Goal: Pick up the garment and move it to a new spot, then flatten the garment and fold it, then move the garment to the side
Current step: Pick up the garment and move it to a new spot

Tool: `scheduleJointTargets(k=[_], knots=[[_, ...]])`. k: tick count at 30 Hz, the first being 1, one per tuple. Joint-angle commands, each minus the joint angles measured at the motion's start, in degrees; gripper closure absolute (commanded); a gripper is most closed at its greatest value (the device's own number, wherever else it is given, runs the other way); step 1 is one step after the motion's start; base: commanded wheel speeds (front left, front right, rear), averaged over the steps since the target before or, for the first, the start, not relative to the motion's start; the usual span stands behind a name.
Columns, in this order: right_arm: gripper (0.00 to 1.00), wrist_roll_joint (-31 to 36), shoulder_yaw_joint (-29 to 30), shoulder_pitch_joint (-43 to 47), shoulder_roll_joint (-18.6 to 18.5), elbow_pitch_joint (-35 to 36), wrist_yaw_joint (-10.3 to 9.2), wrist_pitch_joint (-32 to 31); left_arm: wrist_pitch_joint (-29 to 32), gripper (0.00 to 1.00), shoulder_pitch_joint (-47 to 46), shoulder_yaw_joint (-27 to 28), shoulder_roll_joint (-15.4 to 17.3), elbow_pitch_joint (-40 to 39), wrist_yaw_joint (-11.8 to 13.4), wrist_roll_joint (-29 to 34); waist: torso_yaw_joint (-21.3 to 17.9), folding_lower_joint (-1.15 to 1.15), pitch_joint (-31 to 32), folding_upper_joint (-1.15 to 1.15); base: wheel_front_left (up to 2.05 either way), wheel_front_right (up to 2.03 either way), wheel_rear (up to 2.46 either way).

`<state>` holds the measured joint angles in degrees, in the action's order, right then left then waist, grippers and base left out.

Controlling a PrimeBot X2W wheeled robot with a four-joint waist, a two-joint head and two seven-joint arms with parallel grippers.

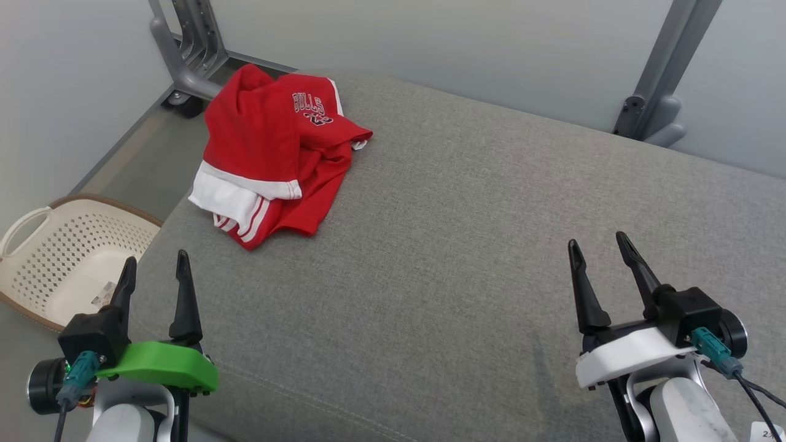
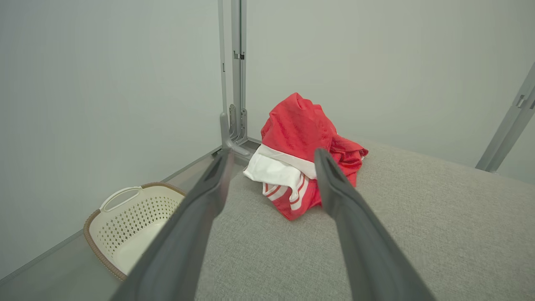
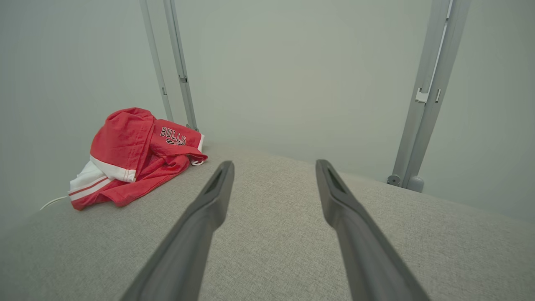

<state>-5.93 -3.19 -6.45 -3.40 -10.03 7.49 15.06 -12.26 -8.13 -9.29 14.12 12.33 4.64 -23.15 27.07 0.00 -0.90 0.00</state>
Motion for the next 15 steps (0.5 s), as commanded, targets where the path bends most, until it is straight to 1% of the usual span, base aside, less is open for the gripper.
scheduleJointTargets(k=[1,11,15], knots=[[0.00,0.20,-0.07,-0.60,-0.15,-0.16,0.00,0.19,-0.36,0.00,0.04,-0.07,0.11,-0.05,0.40,-0.40,0.20,0.00,-0.28,0.00,0.00,0.00,0.00],[0.00,0.12,0.06,-0.64,-0.12,-0.48,0.00,0.19,-0.38,0.00,-0.30,-0.59,0.14,-0.14,0.70,-0.67,-0.10,0.00,-0.42,0.00,0.00,0.00,0.00],[0.00,0.26,-0.09,-0.83,-0.15,-0.53,0.00,0.19,0.22,0.00,-1.28,-0.81,0.33,0.02,0.07,-0.82,-0.38,0.00,-0.71,0.00,0.00,0.00,0.00]])
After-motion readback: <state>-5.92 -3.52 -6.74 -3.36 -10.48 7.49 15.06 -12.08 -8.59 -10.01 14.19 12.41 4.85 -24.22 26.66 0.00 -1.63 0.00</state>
